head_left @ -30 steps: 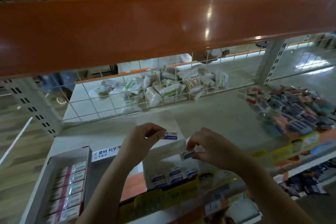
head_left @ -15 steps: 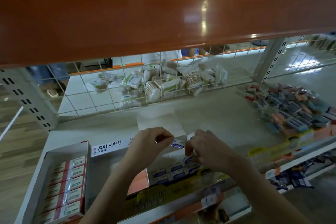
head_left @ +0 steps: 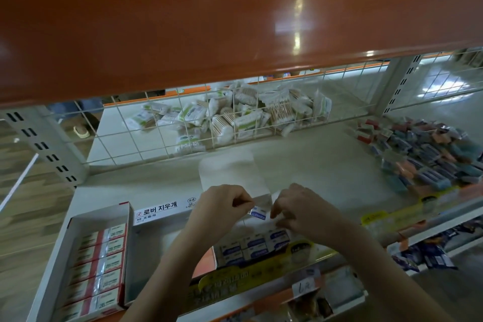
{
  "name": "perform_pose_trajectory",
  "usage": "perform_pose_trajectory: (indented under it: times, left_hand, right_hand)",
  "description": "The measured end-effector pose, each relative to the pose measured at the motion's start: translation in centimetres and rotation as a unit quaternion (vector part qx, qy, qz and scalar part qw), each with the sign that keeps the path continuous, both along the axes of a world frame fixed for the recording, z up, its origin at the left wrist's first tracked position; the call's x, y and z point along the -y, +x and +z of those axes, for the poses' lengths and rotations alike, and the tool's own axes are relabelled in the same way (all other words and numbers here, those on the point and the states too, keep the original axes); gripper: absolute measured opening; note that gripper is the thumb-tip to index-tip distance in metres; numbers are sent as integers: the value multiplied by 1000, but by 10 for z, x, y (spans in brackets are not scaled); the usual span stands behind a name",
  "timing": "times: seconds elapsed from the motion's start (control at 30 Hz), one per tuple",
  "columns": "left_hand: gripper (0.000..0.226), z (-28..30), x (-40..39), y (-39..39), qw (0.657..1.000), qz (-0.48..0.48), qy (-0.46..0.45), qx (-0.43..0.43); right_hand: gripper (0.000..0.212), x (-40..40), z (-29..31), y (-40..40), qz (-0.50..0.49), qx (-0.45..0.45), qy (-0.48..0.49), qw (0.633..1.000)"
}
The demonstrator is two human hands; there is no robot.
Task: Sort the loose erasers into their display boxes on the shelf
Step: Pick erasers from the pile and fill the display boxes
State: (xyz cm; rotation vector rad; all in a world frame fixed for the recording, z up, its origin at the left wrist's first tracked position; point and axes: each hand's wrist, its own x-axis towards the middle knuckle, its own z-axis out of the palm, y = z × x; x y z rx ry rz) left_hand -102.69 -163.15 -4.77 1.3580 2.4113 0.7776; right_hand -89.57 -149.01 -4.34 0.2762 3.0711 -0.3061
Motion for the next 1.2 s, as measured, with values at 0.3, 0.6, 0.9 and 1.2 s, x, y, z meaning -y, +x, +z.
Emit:
perform_pose_trajectory:
  times: [0.3,0.6,0.9,1.2]
  left_hand:
    - [14,-6,-26,18,997,-3,-65,-38]
    - [13,-18,-29,25,994,22,-94,-49]
    - [18,-22,-28,31,990,5,-117,-78]
    - [21,-9,-36,33,979,-23,-166,-115]
  right_hand:
    - [21,-25,-5,11,-178,-101,-80,976]
    - [17,-28,-12,11,-164,-77,-125,975]
    - [14,-35,-18,9,-144,-67,-140,977]
    - [16,-42,-16,9,-127,-79,-142,979]
